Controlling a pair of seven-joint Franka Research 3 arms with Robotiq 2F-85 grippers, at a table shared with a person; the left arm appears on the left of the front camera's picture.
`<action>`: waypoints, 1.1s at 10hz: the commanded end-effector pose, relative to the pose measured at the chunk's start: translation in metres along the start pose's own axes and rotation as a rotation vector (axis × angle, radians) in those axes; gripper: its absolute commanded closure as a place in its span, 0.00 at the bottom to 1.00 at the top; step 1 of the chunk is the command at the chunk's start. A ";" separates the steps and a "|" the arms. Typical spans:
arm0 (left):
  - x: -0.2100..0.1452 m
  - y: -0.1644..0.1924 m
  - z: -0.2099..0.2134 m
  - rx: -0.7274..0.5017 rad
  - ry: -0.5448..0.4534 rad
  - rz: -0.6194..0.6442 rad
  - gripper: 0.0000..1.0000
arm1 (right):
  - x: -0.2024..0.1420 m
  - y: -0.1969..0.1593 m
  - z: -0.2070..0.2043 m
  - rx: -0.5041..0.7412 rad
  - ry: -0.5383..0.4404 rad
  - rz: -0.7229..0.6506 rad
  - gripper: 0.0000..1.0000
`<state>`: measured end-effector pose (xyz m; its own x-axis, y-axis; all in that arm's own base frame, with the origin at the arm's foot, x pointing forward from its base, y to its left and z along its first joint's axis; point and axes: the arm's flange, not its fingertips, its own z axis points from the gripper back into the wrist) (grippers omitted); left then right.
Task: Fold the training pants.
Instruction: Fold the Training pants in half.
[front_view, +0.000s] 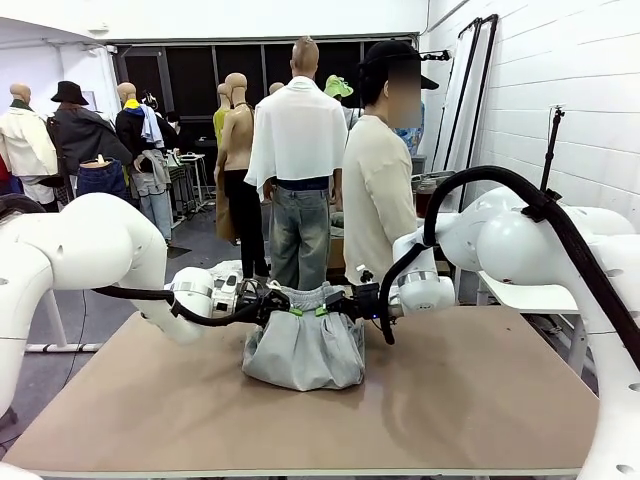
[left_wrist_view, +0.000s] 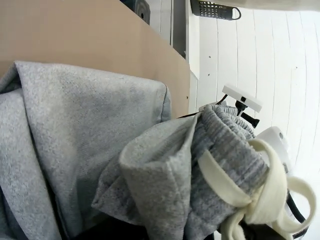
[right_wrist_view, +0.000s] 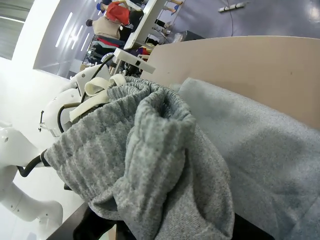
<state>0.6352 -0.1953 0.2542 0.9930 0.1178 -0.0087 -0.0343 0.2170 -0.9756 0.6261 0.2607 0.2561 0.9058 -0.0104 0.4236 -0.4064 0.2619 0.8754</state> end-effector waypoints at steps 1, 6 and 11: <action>0.020 0.012 0.023 0.047 -0.032 0.024 1.00 | 0.018 -0.011 0.021 -0.057 -0.021 -0.023 1.00; 0.030 0.024 0.024 0.071 -0.056 0.071 1.00 | 0.022 -0.032 0.019 -0.092 -0.019 -0.090 1.00; 0.031 0.027 0.033 0.059 -0.071 0.111 0.60 | 0.021 -0.029 0.023 -0.126 -0.011 -0.142 0.63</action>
<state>0.6511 -0.1814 0.2348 0.9813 0.1696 -0.0915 -0.1286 0.2232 -0.9662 0.6438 0.2507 0.2398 0.9457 -0.0489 0.3213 -0.2903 0.3177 0.9027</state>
